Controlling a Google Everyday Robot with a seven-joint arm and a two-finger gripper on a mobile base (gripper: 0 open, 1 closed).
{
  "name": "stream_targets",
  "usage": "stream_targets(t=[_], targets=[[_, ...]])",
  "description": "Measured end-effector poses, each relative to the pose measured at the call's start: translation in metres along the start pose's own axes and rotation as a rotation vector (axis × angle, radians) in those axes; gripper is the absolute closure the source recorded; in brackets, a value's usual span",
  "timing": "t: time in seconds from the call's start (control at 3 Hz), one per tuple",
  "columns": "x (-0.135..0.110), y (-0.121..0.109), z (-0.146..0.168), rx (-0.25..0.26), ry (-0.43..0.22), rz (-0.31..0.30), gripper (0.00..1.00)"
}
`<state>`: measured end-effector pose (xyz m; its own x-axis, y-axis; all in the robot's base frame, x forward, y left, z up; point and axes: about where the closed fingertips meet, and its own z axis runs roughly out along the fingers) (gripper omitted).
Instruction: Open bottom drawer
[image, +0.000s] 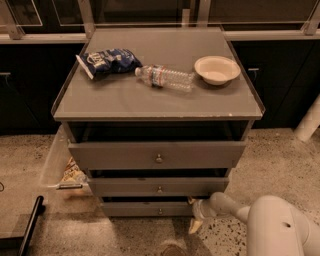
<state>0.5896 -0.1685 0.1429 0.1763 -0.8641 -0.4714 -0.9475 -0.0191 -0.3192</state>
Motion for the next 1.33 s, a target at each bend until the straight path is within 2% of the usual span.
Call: stream_targets(t=[0.33, 1.0, 1.33], targets=[[0.001, -0.001, 0.0, 0.002, 0.001, 0.0, 0.19], [-0.004, -0.005, -0.007, 0.006, 0.001, -0.003, 0.65], [-0.004, -0.002, -0.017, 0.022, 0.002, -0.013, 0.62]])
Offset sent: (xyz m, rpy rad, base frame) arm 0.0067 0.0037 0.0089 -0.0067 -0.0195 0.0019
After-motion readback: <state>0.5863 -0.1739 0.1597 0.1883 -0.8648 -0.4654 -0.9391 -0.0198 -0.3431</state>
